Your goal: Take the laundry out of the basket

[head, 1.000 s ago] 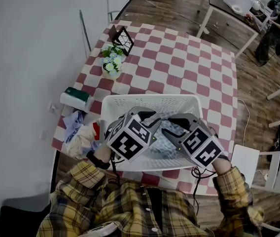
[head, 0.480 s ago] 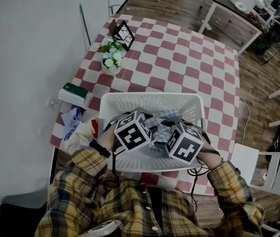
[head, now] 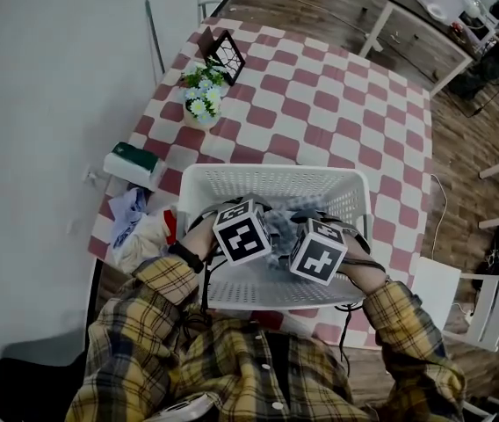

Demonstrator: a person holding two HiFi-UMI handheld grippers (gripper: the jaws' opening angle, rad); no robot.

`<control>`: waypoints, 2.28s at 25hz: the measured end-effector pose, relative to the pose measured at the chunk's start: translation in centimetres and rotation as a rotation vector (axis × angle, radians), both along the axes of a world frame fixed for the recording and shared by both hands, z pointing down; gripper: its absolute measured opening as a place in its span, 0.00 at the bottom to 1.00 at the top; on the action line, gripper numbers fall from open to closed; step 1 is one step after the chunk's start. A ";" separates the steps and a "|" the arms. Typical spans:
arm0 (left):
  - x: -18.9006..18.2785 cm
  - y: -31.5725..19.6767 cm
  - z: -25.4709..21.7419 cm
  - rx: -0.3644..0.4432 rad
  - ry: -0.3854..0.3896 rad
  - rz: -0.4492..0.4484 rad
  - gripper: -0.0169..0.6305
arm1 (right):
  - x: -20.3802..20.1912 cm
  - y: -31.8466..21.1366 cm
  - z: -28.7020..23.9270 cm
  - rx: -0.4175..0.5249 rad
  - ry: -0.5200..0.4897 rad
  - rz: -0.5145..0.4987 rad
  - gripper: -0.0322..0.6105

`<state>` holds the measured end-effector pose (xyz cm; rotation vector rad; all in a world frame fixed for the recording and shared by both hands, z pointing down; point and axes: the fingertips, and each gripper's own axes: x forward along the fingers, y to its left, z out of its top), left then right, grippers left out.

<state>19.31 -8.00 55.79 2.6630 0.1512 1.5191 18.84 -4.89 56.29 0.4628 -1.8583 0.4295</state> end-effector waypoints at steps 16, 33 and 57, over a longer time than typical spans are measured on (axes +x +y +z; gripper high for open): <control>-0.4 0.3 3.7 -0.019 -0.085 0.036 0.40 | 1.1 0.4 4.2 -0.065 0.132 -0.113 0.52; -0.9 0.1 1.0 -0.060 -0.076 -0.079 0.23 | 0.8 -0.9 1.1 0.047 0.098 -0.072 0.18; -0.3 0.4 -15.4 0.109 0.219 -0.307 0.22 | 2.5 -1.3 -15.2 0.418 -0.112 0.251 0.17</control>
